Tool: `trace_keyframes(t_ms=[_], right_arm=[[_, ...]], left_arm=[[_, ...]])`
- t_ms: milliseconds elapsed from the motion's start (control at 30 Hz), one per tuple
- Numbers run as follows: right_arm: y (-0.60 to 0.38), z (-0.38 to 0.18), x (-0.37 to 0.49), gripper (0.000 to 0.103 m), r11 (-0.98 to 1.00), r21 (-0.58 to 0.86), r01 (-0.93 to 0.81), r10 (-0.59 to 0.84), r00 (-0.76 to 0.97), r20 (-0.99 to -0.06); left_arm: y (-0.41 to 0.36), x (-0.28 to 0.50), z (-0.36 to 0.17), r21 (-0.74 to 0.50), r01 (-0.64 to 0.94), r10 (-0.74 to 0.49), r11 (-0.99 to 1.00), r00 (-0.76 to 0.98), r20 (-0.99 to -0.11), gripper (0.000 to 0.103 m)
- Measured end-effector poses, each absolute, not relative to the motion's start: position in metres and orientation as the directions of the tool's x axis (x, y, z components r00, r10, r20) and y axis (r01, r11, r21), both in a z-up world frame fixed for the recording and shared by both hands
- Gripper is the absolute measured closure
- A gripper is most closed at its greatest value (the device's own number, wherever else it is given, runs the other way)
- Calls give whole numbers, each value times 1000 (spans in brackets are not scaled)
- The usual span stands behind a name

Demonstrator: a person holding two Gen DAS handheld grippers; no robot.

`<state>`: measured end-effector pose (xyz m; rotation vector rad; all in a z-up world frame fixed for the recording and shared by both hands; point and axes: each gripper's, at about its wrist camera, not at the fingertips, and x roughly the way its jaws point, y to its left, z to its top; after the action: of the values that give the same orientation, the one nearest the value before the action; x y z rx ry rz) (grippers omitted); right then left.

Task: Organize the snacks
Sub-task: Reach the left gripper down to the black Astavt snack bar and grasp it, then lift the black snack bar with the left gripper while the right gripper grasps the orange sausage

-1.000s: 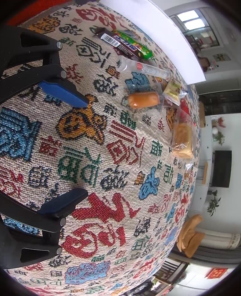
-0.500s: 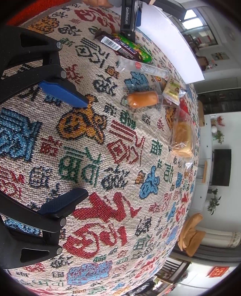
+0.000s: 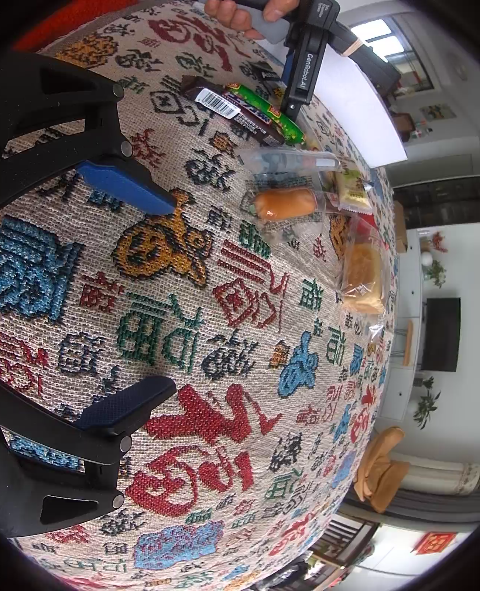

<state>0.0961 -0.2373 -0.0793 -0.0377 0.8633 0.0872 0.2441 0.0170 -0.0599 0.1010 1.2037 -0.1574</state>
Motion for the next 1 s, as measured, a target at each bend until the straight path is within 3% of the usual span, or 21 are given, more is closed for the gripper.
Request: trace_keyframes(t_ms=[33,100,133,267,400,467,533,667,733,767,800,833,867,933,1000], right_arm=[[-237,-79,96,11,996,2,-92,61,646,-761],[-237,-80,96,11,996,1,-92,60,646,-761],[-237,-79,96,11,996,1,-92,60,646,-761],[-237,-80,96,11,995,2,-97,65,643,-763],[-242,-75,104,11,987,30,-156,118,591,-798],[-249,-66,118,15,973,135,-186,218,563,-797],[-244,-50,141,15,957,186,-222,280,547,-789],[-207,-31,198,17,924,184,-334,328,452,-830],[-189,-34,222,22,911,174,-374,323,386,-864],[-182,-40,231,31,907,166,-386,310,350,-884],[-175,-47,239,39,905,164,-393,296,304,-905],[-171,-57,244,41,900,179,-397,294,251,-922],[-169,-63,247,50,900,187,-393,293,228,-929],[-168,-62,244,56,895,176,-411,290,233,-928],[-175,-51,236,81,896,205,-395,317,244,-916]], left_arm=[[15,238,-56,-8,195,-80,981,365,-928,42],[14,225,-51,-3,226,-89,974,373,-924,63],[16,218,-50,-7,235,-96,972,371,-924,68],[45,173,-48,-62,208,-132,976,343,-930,73],[76,128,-49,-50,184,-109,982,330,-938,72],[81,122,-49,-3,184,-67,983,346,-936,62],[78,124,-50,55,181,-17,982,372,-928,40],[72,130,-55,50,196,-31,979,389,-921,33],[75,136,-56,19,181,-53,983,384,-922,37],[77,139,-56,-12,167,-76,986,380,-922,42],[81,140,-55,-22,152,-80,988,388,-918,55],[83,140,-54,-16,143,-72,990,393,-917,75],[85,140,-52,-38,142,-91,989,388,-917,78],[93,134,-47,-90,126,-134,988,395,-909,90],[100,123,-40,-144,108,-176,984,410,-895,90]])
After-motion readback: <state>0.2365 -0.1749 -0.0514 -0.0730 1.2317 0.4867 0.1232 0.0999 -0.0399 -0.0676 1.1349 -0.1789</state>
